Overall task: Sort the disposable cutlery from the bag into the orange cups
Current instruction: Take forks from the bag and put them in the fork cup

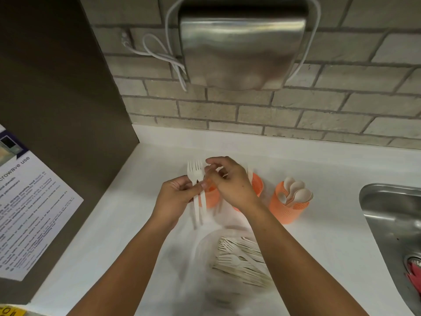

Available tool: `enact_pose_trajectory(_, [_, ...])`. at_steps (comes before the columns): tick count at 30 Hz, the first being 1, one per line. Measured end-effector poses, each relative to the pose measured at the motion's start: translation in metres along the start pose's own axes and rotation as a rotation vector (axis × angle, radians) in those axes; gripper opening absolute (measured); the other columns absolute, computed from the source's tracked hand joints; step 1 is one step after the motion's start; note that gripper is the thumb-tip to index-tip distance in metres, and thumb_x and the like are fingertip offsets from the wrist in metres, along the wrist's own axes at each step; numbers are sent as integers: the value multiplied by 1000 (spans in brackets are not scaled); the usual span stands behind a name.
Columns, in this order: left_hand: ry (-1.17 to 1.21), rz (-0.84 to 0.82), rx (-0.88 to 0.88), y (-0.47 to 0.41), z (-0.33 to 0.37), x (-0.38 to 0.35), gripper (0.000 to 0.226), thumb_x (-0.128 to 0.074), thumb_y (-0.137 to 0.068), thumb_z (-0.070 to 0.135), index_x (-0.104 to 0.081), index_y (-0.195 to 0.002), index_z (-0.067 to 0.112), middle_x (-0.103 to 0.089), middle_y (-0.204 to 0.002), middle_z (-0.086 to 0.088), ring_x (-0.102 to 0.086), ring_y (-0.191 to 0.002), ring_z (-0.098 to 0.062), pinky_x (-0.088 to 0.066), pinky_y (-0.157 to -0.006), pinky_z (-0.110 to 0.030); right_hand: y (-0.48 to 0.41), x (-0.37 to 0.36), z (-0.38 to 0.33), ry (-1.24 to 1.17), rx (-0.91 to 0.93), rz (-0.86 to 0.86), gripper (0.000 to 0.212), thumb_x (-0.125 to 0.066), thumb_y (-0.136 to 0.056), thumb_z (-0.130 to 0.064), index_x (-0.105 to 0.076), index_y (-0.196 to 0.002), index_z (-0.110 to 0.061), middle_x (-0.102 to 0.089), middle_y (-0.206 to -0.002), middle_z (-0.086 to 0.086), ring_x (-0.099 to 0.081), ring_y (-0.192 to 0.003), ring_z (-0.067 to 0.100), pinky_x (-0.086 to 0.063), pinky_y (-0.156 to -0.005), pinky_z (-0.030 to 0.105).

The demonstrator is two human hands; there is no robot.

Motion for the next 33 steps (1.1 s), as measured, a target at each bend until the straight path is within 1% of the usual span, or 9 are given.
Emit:
enact_pose_trajectory(3, [-33, -72, -5, 3, 4, -7, 39, -85, -85, 22, -72, -106, -9, -57, -84, -18, -67, -84, -25, -60, -85, -34, -2, -8, 3, 15, -13, -141, 21, -67, -88, -37, -74, -106, -27, -74, -94, -3, -71, -79, 22, -60, -77, 40])
enact_pose_trajectory(6, [-55, -118, -19, 4, 6, -9, 78, -92, -71, 49, -66, -109, -14, -59, -88, -23, -67, -87, -29, -59, -93, -46, -2, -7, 4, -16, -3, -146, 11, -68, -91, -28, -75, -97, -23, -75, -84, 1, -66, -70, 23, -55, -69, 39])
enact_pose_trajectory(8, [-48, -156, -25, 8, 8, -10, 49, -83, -88, 35, -72, -111, -7, -69, -96, -30, -74, -96, -29, -59, -98, -47, 0, -5, 4, -78, -23, -144, 9, -69, -92, -25, -76, -97, -22, -76, -85, 3, -70, -73, 25, -57, -69, 39])
enact_pose_trajectory(10, [-33, -166, 0, 11, 11, -12, 23, -65, -102, 16, -75, -116, 2, -78, -108, -20, -75, -107, -29, -59, -99, -40, 0, -3, 3, -122, -46, -144, 10, -69, -94, -18, -77, -99, -20, -76, -84, 4, -70, -70, 19, -54, -66, 32])
enact_pose_trajectory(16, [-39, -194, 43, 10, 14, -16, 26, -52, -107, 12, -76, -118, 7, -79, -113, -12, -74, -111, -28, -56, -100, -38, -1, 1, 0, -103, -84, -141, 14, -66, -97, -17, -77, -105, -19, -73, -90, 3, -69, -68, 13, -52, -64, 23])
enact_pose_trajectory(20, [-124, -191, 17, 8, 20, -19, 27, -50, -107, 9, -77, -114, 8, -80, -108, -10, -76, -102, -28, -58, -91, -36, -3, 2, -2, -89, -53, -133, 12, -67, -95, -22, -77, -100, -27, -75, -92, 6, -74, -75, 29, -62, -78, 49])
enact_pose_trajectory(23, [-183, -103, -50, 3, 29, -16, 21, -57, -105, 10, -77, -112, 11, -79, -101, -9, -77, -96, -29, -62, -93, -43, -7, 5, -6, -83, -31, -79, 11, -67, -94, -20, -77, -97, -24, -75, -92, 8, -73, -71, 37, -61, -74, 56])
enact_pose_trajectory(30, [-295, 87, -220, -16, 59, -3, 13, -71, -97, 18, -77, -99, 29, -77, -85, 2, -78, -82, -25, -62, -89, -52, -14, 12, -36, -64, 79, 59, 36, -64, -95, -4, -75, -117, -31, -67, -91, 0, -71, -65, 24, -58, -63, 25])
enact_pose_trajectory(33, [-288, 144, -251, -20, 68, 1, 5, -74, -96, 21, -76, -100, 21, -77, -84, 4, -79, -82, -22, -61, -91, -50, -17, 17, -40, -103, 89, 147, 30, -63, -95, -2, -76, -111, -25, -68, -89, 4, -71, -63, 21, -58, -63, 27])
Point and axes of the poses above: each hand's wrist, its own y-axis away from the middle knuckle, its own x-axis out of the back of the hand, z = x × y, the point moved 5 cm from there along -y, towards the middle knuckle
